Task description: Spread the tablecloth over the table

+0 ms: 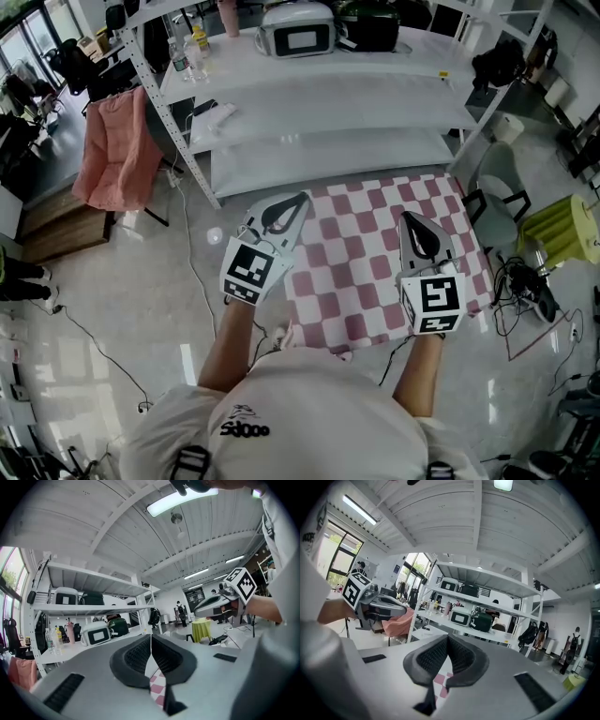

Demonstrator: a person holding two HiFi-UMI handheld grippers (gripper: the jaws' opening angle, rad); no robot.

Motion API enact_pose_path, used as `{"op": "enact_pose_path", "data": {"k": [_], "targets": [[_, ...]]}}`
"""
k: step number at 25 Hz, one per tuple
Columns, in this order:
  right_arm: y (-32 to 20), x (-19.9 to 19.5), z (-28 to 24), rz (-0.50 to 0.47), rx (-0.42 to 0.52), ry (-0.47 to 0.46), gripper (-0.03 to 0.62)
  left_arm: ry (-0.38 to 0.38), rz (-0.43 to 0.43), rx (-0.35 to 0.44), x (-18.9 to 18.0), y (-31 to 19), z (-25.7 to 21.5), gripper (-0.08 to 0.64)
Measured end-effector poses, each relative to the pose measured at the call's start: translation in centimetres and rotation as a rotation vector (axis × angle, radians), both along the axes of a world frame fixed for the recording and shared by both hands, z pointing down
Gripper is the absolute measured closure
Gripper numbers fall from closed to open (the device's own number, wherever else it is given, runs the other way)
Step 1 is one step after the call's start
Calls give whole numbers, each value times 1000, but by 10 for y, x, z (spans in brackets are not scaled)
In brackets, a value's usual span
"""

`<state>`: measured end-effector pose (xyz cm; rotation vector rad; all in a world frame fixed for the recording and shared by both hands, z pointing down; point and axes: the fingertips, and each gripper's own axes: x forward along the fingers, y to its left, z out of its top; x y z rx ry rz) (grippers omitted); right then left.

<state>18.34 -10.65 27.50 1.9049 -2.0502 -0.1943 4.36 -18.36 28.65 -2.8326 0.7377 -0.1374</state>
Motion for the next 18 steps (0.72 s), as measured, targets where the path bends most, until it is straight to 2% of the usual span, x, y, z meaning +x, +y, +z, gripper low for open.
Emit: {"op": "enact_pose_path", "data": {"k": [18], "targets": [[-1, 4, 14, 14, -28, 2, 577, -29, 41, -38, 10, 8, 18, 528]]}}
